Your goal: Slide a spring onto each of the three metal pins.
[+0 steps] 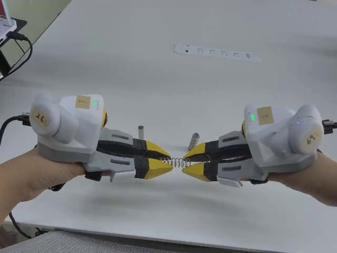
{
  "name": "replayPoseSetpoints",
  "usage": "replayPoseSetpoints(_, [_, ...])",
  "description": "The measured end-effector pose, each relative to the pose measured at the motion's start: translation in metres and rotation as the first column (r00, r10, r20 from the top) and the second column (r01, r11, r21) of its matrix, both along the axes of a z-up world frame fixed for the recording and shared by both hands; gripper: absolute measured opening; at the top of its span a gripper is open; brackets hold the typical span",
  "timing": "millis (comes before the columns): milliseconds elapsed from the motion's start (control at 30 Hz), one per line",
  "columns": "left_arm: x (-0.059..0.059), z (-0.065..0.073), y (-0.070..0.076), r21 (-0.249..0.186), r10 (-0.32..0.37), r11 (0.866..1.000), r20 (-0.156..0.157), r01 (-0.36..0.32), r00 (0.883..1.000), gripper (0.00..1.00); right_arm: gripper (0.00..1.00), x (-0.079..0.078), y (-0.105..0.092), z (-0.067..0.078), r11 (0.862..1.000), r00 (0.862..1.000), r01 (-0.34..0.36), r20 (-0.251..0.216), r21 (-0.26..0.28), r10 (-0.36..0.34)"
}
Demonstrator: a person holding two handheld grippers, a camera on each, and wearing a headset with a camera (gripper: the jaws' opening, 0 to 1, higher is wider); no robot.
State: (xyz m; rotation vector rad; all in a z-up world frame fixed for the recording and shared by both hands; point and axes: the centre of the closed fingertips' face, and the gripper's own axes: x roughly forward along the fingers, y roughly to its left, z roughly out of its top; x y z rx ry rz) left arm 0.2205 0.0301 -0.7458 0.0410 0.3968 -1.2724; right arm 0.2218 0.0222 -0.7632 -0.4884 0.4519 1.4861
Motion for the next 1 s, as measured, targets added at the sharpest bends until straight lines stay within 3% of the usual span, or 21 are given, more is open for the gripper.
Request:
replayPoseSetpoints(233, [0.002, 0.001, 0.002, -0.015, 0.014, 1.0, 0.003, -0.014, 1.0, 0.02, 0.06, 0.004, 0.001, 0.012, 0.998, 1.0, 0.027, -0.011, 0.057, -0.026])
replayPoseSetpoints(833, [0.003, 0.001, 0.005, -0.022, 0.023, 1.0, 0.001, -0.023, 1.0, 0.02, 0.06, 0.003, 0.008, 0.027, 0.995, 1.0, 0.015, 0.002, 0.094, -0.016])
replayPoseSetpoints(1000, [0.002, -0.002, 0.006, -0.005, 0.02, 1.0, 0.008, -0.02, 1.0, 0.02, 0.07, 0.0, 0.013, 0.035, 0.992, 1.0, 0.006, -0.008, 0.123, -0.005])
